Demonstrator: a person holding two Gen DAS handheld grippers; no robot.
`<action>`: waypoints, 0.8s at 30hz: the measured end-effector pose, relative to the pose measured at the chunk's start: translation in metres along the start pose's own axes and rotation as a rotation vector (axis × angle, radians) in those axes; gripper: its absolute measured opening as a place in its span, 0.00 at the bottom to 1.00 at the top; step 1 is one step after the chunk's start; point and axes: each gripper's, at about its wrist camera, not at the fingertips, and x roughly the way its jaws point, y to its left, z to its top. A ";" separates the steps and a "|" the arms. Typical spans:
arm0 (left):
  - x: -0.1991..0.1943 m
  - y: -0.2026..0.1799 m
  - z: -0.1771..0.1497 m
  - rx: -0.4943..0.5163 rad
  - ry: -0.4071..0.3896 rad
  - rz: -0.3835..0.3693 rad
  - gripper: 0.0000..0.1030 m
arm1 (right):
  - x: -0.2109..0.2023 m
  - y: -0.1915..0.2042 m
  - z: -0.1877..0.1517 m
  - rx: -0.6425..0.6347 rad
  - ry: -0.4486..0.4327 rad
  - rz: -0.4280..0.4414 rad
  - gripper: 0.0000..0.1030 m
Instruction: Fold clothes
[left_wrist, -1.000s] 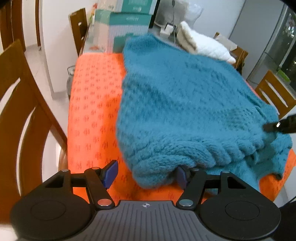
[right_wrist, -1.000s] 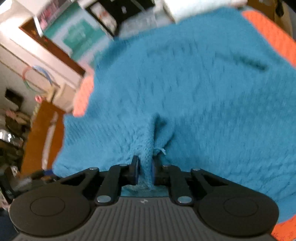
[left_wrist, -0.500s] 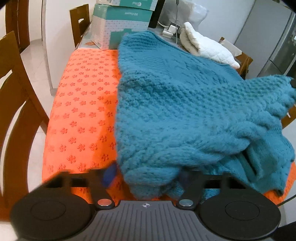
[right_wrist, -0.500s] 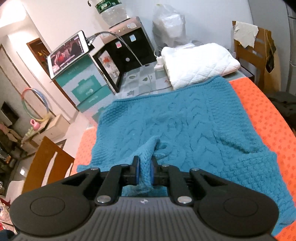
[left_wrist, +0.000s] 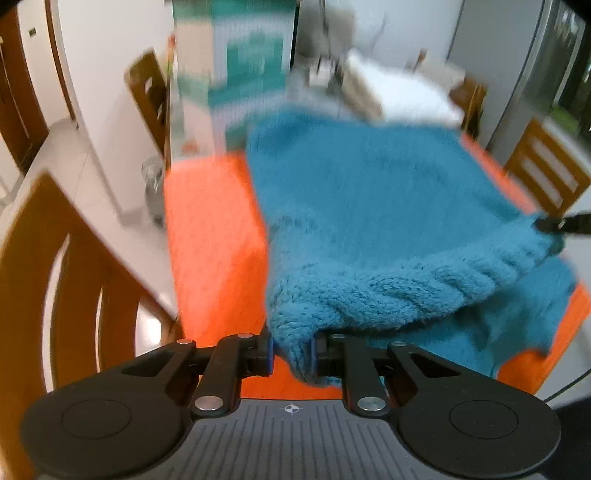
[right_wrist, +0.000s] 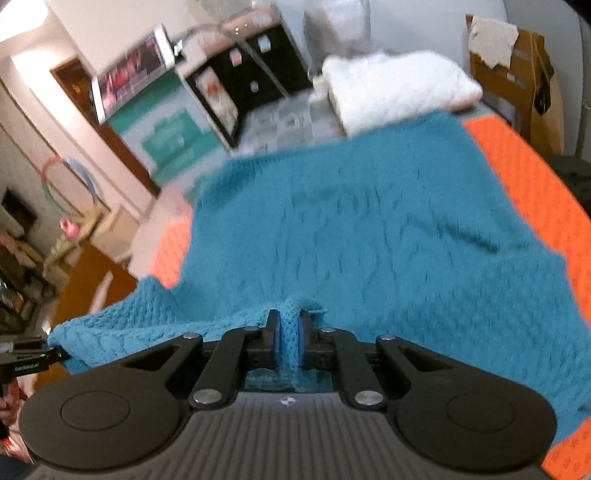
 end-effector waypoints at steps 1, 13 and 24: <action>0.012 -0.001 -0.011 0.005 0.029 0.006 0.20 | 0.007 0.000 -0.008 -0.013 0.028 -0.015 0.10; 0.025 0.036 -0.067 -0.155 -0.002 -0.094 0.48 | 0.025 -0.006 -0.048 -0.110 0.142 -0.037 0.45; 0.023 0.022 -0.034 -0.193 -0.150 -0.120 0.55 | 0.068 -0.017 -0.041 -0.016 0.169 -0.023 0.12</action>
